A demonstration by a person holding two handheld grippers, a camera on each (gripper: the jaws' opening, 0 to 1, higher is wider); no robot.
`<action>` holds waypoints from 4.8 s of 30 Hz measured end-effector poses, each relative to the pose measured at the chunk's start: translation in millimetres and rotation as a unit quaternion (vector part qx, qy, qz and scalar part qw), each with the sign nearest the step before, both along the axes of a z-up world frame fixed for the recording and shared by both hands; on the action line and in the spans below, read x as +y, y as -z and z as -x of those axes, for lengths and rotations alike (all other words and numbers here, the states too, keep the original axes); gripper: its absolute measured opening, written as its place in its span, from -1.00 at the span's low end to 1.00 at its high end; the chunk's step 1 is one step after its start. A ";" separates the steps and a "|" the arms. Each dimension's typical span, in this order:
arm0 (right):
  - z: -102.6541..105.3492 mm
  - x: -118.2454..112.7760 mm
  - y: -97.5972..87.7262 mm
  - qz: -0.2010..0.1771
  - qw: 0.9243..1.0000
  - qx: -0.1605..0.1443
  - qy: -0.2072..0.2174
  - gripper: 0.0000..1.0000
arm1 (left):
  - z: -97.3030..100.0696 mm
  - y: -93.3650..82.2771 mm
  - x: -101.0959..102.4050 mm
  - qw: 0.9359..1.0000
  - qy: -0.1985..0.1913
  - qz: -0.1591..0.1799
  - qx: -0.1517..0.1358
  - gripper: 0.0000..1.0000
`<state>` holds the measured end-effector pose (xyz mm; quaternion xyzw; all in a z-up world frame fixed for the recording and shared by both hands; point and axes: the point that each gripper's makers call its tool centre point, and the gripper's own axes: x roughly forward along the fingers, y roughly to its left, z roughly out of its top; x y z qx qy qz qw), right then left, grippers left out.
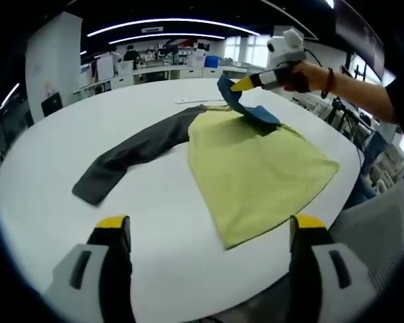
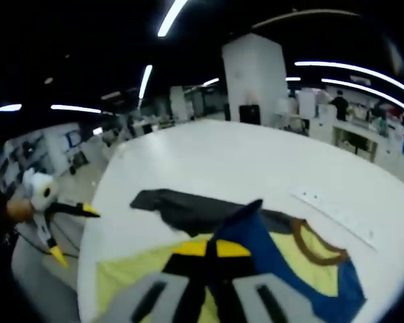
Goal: Fold the garment on the visible template until the final outline fits inside the template.
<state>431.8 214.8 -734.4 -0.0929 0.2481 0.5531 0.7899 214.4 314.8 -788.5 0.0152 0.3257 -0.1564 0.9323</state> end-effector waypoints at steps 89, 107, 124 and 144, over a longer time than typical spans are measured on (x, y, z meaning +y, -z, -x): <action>19.0 -84.9 37.2 0.059 0.996 -0.039 0.047 0.55 | -96.5 -55.7 -20.3 0.993 0.093 -0.017 -0.075 0.98; 0.5 -158.6 37.9 0.058 0.989 -0.053 0.122 0.25 | -184.2 -87.7 -91.1 0.975 0.195 -0.013 -0.102 0.84; -14.4 -187.0 43.3 0.072 0.984 -0.079 0.142 -0.14 | -267.9 -89.4 -167.8 0.956 0.274 -0.001 -0.108 0.64; -19.0 -187.8 66.5 0.071 0.987 -0.071 0.126 -0.47 | -343.6 -27.6 -247.0 0.942 0.325 0.023 -0.079 0.13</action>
